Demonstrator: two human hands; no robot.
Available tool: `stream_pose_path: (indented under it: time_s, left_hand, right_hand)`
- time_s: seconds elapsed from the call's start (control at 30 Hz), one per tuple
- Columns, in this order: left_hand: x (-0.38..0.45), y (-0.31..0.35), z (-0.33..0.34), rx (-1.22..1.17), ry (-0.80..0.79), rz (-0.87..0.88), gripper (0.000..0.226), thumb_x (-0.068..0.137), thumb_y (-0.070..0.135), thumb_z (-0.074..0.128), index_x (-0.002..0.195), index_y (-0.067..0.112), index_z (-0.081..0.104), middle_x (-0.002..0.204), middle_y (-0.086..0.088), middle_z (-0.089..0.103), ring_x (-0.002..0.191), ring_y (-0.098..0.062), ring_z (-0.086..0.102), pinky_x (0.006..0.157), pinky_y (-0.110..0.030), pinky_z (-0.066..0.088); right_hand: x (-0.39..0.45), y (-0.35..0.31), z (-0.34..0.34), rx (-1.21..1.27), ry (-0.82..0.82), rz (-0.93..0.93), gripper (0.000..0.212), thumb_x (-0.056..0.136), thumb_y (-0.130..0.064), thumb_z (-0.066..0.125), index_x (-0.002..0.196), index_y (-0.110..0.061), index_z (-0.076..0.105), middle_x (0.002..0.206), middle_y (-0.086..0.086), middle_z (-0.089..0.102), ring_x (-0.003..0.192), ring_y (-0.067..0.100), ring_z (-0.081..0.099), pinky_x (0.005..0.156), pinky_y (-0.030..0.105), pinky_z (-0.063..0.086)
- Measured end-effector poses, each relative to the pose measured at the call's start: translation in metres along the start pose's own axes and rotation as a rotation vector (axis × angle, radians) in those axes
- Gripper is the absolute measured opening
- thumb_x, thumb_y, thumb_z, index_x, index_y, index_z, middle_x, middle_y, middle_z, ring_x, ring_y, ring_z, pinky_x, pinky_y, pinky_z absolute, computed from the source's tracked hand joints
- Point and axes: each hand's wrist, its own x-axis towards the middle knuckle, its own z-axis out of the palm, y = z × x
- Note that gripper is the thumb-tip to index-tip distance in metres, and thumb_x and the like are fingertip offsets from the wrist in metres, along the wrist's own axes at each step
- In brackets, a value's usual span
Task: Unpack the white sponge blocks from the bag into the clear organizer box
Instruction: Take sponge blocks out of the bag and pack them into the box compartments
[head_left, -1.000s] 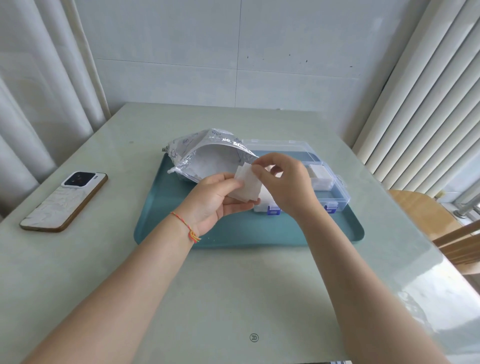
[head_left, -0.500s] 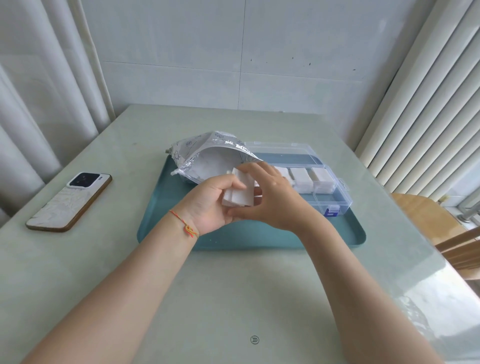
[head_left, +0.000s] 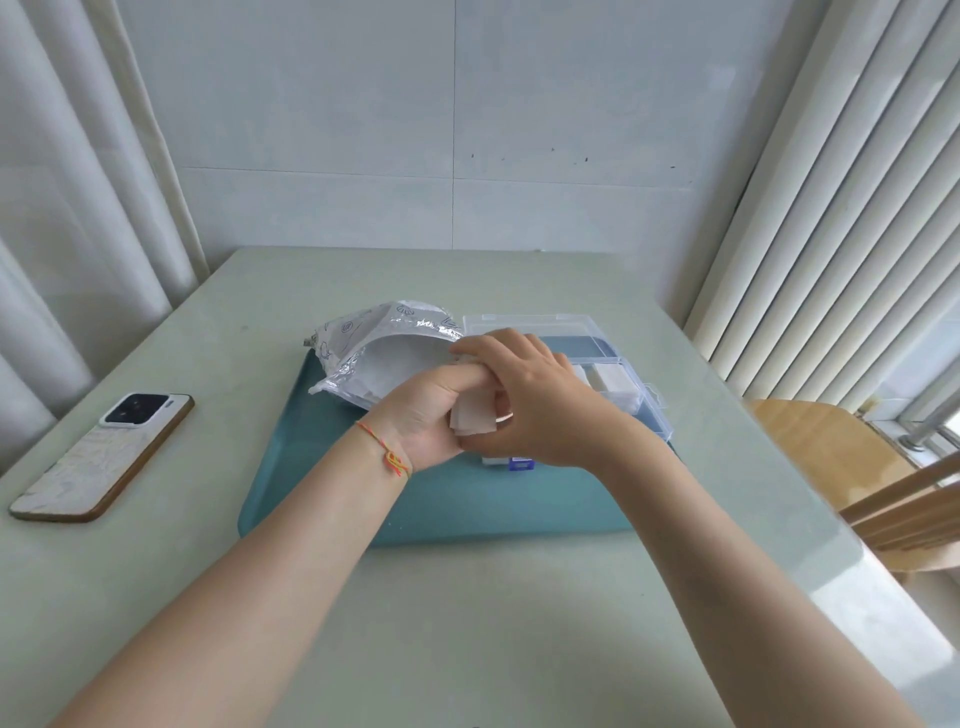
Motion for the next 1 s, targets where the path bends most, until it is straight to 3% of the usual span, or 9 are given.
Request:
stream_pose_path:
  time_s: [0.17,0.37,0.53,0.63,0.67,0.77,0.83,0.93,1.0]
  left_hand:
    - [0.012,-0.003,0.005,0.047,0.059,0.009,0.010,0.074,0.008,0.058,0.070,0.017,0.059,0.064,0.001,0.050,0.061,-0.010,0.048,0.053,-0.019,0.042]
    - [0.017,-0.002,0.016,-0.026,0.026,-0.009,0.015,0.094,0.007,0.049,0.095,0.016,0.061,0.083,-0.002,0.066,0.073,-0.012,0.068,0.056,-0.023,0.053]
    - [0.023,-0.006,0.019,-0.023,0.080,-0.021,0.015,0.092,0.004,0.052,0.087,0.016,0.061,0.071,0.001,0.062,0.062,-0.010,0.063,0.055,-0.019,0.051]
    - [0.027,-0.008,0.017,0.014,0.068,-0.027,0.012,0.088,0.006,0.061,0.082,0.016,0.060,0.062,0.003,0.048,0.054,-0.009,0.049,0.053,-0.019,0.044]
    - [0.028,-0.008,0.017,0.047,0.061,-0.029,0.011,0.085,0.007,0.064,0.088,0.017,0.062,0.063,0.003,0.046,0.053,-0.010,0.047,0.054,-0.020,0.043]
    - [0.028,-0.007,0.014,0.195,0.031,-0.008,0.045,0.075,0.008,0.068,0.118,0.015,0.056,0.067,0.001,0.047,0.053,-0.012,0.046,0.054,-0.025,0.045]
    - [0.027,-0.007,0.014,0.340,-0.010,0.021,0.057,0.074,0.004,0.069,0.128,0.011,0.052,0.066,-0.001,0.045,0.054,-0.014,0.045,0.056,-0.027,0.047]
    - [0.027,-0.005,0.018,0.551,-0.064,0.064,0.057,0.075,0.001,0.067,0.128,0.019,0.056,0.070,-0.003,0.047,0.059,-0.015,0.046,0.060,-0.028,0.049]
    - [0.028,-0.006,0.021,0.598,-0.059,0.064,0.061,0.073,0.001,0.069,0.131,0.013,0.053,0.078,-0.007,0.051,0.065,-0.019,0.049,0.062,-0.029,0.051]
  right_hand:
    - [-0.001,0.010,0.000,-0.034,0.092,-0.030,0.062,0.071,-0.035,0.076,0.127,-0.022,0.054,0.122,-0.006,0.050,0.116,0.019,0.044,0.091,0.034,0.035]
    - [-0.005,0.021,-0.008,0.006,0.038,-0.033,0.072,0.071,-0.031,0.073,0.137,-0.033,0.045,0.129,-0.007,0.044,0.121,0.018,0.039,0.095,0.037,0.034]
    - [-0.006,0.025,-0.013,0.032,0.036,-0.026,0.065,0.072,-0.035,0.076,0.132,-0.035,0.051,0.128,-0.009,0.046,0.123,0.017,0.038,0.103,0.042,0.034]
    - [-0.009,0.030,-0.024,0.176,-0.051,0.001,0.072,0.071,-0.043,0.080,0.136,-0.039,0.049,0.132,-0.013,0.044,0.126,0.008,0.038,0.104,0.031,0.031]
    - [-0.010,0.032,-0.030,0.269,-0.060,0.038,0.067,0.074,-0.041,0.079,0.135,-0.039,0.050,0.132,-0.015,0.045,0.124,0.003,0.041,0.102,0.026,0.034]
    - [-0.011,0.038,-0.043,0.546,-0.006,0.157,0.030,0.085,-0.022,0.064,0.112,-0.036,0.066,0.128,-0.017,0.052,0.116,-0.004,0.050,0.095,0.022,0.042]
    - [-0.011,0.043,-0.043,0.601,0.023,0.222,0.030,0.087,-0.011,0.055,0.099,-0.033,0.072,0.127,-0.015,0.055,0.116,-0.005,0.050,0.095,0.023,0.040]
    - [-0.011,0.046,-0.037,0.525,-0.006,0.218,0.012,0.090,-0.026,0.064,0.096,-0.032,0.072,0.128,-0.016,0.054,0.112,-0.006,0.052,0.094,0.019,0.039]
    - [-0.010,0.050,-0.033,0.454,-0.012,0.201,0.004,0.086,-0.034,0.071,0.090,-0.034,0.070,0.125,-0.017,0.055,0.109,-0.008,0.053,0.091,0.017,0.040]
